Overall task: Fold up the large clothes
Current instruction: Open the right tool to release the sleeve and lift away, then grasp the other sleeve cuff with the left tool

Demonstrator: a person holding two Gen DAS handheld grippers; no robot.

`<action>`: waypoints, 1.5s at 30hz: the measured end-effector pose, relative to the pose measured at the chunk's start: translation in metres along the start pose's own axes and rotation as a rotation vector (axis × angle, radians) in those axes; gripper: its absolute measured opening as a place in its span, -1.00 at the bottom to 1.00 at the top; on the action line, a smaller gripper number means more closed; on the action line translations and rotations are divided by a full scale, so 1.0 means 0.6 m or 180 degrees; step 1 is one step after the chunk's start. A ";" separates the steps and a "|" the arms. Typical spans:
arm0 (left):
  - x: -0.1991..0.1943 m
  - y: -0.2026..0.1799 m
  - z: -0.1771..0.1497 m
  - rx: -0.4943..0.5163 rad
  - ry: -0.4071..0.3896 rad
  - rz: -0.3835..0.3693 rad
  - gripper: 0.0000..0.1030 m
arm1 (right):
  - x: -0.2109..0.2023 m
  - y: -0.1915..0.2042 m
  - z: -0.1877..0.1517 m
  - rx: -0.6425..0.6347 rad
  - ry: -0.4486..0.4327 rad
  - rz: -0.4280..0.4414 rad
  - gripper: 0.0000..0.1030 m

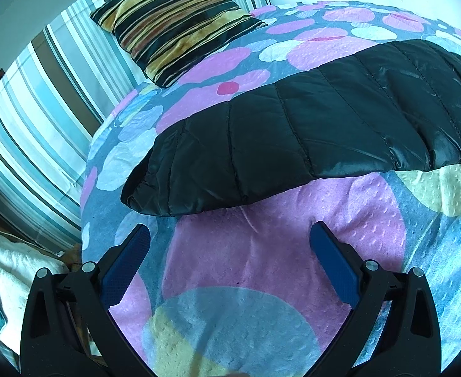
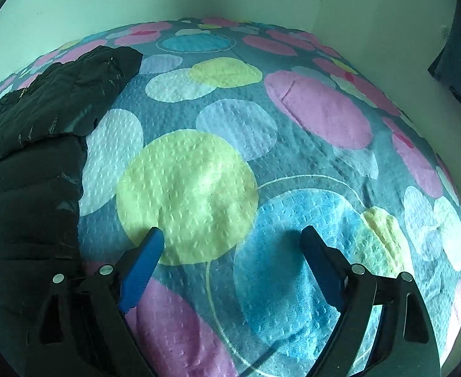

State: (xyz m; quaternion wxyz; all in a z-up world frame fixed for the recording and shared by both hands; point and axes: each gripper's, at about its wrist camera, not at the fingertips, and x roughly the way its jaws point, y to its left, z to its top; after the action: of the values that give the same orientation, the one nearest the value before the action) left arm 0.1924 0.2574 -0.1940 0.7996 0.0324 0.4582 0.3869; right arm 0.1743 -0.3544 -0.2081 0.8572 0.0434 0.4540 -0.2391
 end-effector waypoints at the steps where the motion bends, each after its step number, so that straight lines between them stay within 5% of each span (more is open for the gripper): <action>1: 0.002 0.003 0.000 -0.0028 0.0015 -0.0039 0.96 | 0.001 0.000 0.000 0.0006 0.0005 -0.0004 0.73; 11: -0.014 0.038 -0.010 -0.0148 -0.0008 -0.0302 0.96 | 0.001 -0.001 0.000 0.0011 0.0009 -0.0024 0.77; 19: 0.003 0.162 0.018 -0.0731 -0.0029 -0.0681 0.96 | 0.002 -0.001 0.000 -0.0005 0.0011 -0.0044 0.79; 31: 0.126 0.237 0.037 -0.1563 0.0318 -0.1993 0.83 | 0.002 0.000 -0.001 -0.0022 0.0011 -0.0084 0.80; 36: 0.136 0.233 0.050 -0.1597 0.0318 -0.2090 0.27 | 0.002 0.000 -0.001 -0.0023 0.0012 -0.0090 0.81; 38: 0.137 0.231 0.055 -0.1559 0.0301 -0.2064 -0.18 | 0.002 0.000 -0.001 -0.0025 0.0012 -0.0092 0.81; 41: 0.132 0.238 0.060 -0.1578 0.0240 -0.2055 -0.61 | 0.002 0.001 -0.001 -0.0023 0.0011 -0.0091 0.81; 45: 0.088 0.240 0.082 -0.1500 0.0017 -0.2029 -0.75 | 0.002 0.000 -0.001 -0.0019 0.0011 -0.0094 0.81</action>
State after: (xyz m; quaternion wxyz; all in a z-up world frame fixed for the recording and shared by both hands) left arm 0.1598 0.4072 -0.1443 0.8639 -0.2969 0.3460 0.2139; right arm 0.1746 -0.3550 -0.2095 0.8530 0.0345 0.4568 -0.2503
